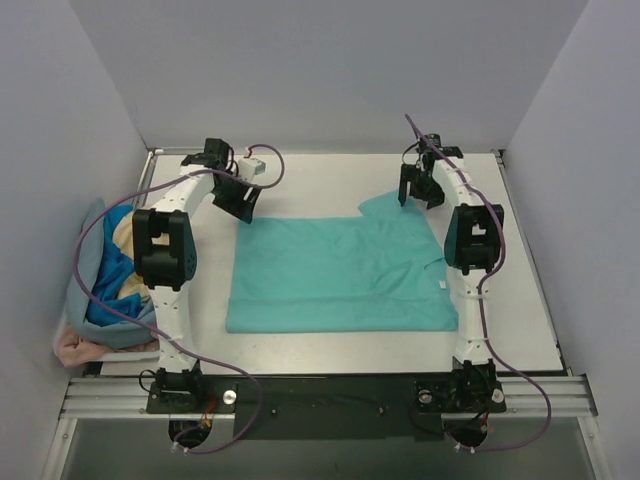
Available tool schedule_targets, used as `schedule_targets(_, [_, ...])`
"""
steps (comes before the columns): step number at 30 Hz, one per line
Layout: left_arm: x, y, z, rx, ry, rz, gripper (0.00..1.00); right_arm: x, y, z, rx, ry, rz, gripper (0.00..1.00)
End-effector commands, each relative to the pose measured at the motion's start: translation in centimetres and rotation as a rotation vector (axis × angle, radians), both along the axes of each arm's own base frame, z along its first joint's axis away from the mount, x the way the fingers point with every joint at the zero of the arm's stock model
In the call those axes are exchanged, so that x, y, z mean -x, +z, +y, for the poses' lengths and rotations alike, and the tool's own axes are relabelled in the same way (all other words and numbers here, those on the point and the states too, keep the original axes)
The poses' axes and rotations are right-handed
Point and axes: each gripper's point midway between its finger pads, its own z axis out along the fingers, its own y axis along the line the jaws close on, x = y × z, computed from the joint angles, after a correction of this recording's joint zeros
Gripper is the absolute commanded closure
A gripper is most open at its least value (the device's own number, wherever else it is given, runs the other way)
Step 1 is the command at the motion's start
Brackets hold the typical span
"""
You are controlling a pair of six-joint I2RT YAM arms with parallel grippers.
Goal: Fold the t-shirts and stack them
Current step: Grap the side of the flattened tshirt furthest away from the robot with both arms
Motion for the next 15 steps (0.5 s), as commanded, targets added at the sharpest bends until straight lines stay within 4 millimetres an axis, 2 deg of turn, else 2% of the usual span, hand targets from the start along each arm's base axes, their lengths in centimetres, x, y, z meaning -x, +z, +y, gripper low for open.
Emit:
schedule_targets(1, [-0.4,0.1,-0.1,0.015,-0.101,0.027,0.28,3.1,-0.4,1.3,0.071,0.037,0.133,0.29])
schedule_targets(3, [-0.6,-0.2,-0.3,0.027,-0.141,0.032,0.28,4.0,-1.2,1.8,0.064,0.038,0.176,0.30])
schedule_targets(4, [-0.8,-0.2,-0.2,0.025,-0.161,0.028,0.27,4.2,-1.4,1.7,0.071,0.036,0.184,0.38])
schedule_targets(5, [-1.0,-0.5,-0.2,0.026,-0.169,0.029,0.27,4.3,-1.4,1.8,0.074,0.040,0.189,0.42])
schedule_targets(6, [-1.2,-0.4,-0.2,0.021,-0.183,0.022,0.27,4.3,-1.4,1.8,0.075,0.037,0.188,0.55])
schedule_targets(9, [-1.5,-1.4,-0.3,0.014,-0.213,0.038,0.27,4.5,-1.1,1.9,0.052,0.028,0.190,0.72])
schedule_targets(10, [-1.7,-1.3,-0.1,0.006,-0.224,0.036,0.27,4.5,-0.9,1.8,0.050,0.024,0.186,0.80])
schedule_targets(11, [-1.6,-2.1,0.0,0.000,-0.230,0.054,0.27,4.4,-0.4,1.7,0.050,0.023,0.177,0.84])
schedule_targets(14, [-1.7,-2.5,-0.2,0.002,-0.278,0.067,0.28,4.3,0.7,1.6,0.047,0.030,0.157,1.00])
schedule_targets(15, [-1.5,-2.3,-0.6,0.016,-0.297,0.072,0.28,4.3,1.3,1.6,0.045,0.032,0.147,1.00])
